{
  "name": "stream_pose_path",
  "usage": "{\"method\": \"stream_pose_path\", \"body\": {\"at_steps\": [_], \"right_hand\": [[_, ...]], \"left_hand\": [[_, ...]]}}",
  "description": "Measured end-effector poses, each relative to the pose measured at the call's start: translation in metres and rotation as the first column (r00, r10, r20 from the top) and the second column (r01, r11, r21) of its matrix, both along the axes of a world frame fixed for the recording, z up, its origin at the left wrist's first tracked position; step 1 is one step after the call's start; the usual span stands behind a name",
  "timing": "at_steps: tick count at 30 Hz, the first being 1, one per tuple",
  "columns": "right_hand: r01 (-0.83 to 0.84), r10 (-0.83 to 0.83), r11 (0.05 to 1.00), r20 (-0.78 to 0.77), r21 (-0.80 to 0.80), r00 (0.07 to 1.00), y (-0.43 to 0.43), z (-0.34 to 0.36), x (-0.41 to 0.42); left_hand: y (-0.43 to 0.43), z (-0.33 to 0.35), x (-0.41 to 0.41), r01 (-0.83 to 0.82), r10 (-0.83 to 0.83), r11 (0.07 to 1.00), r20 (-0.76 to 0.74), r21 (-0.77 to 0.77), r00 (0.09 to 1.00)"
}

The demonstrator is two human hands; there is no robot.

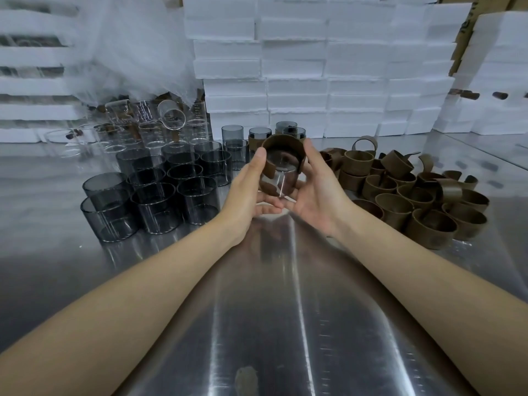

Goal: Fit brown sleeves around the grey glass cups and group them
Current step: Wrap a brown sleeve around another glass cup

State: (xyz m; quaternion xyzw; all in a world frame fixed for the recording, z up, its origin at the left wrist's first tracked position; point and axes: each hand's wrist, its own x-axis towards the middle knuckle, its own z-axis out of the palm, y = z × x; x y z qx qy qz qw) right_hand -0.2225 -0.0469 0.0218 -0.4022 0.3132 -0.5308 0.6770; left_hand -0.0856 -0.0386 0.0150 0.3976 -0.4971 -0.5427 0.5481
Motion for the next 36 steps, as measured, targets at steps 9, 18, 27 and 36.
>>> {"method": "stream_pose_path", "body": {"at_steps": [9,18,27,36], "right_hand": [[0.003,-0.033,0.988,0.198,0.153,0.980,-0.003,0.003,-0.002],[-0.009,-0.074,0.971,0.334,0.241,0.940,-0.006,0.004,0.002],[0.061,-0.077,0.994,0.174,0.094,0.982,-0.007,0.002,-0.001],[0.036,-0.042,0.997,0.085,0.074,0.996,-0.005,0.003,-0.001]], "left_hand": [[0.005,0.004,-0.001,0.036,-0.035,0.999,-0.040,0.034,0.999],[0.004,0.005,0.003,0.097,-0.093,0.994,-0.068,0.057,0.993],[0.003,0.000,-0.001,0.100,-0.100,0.995,-0.019,0.000,0.995],[0.003,-0.009,0.003,0.011,0.010,0.972,0.086,-0.233,0.996]]}}
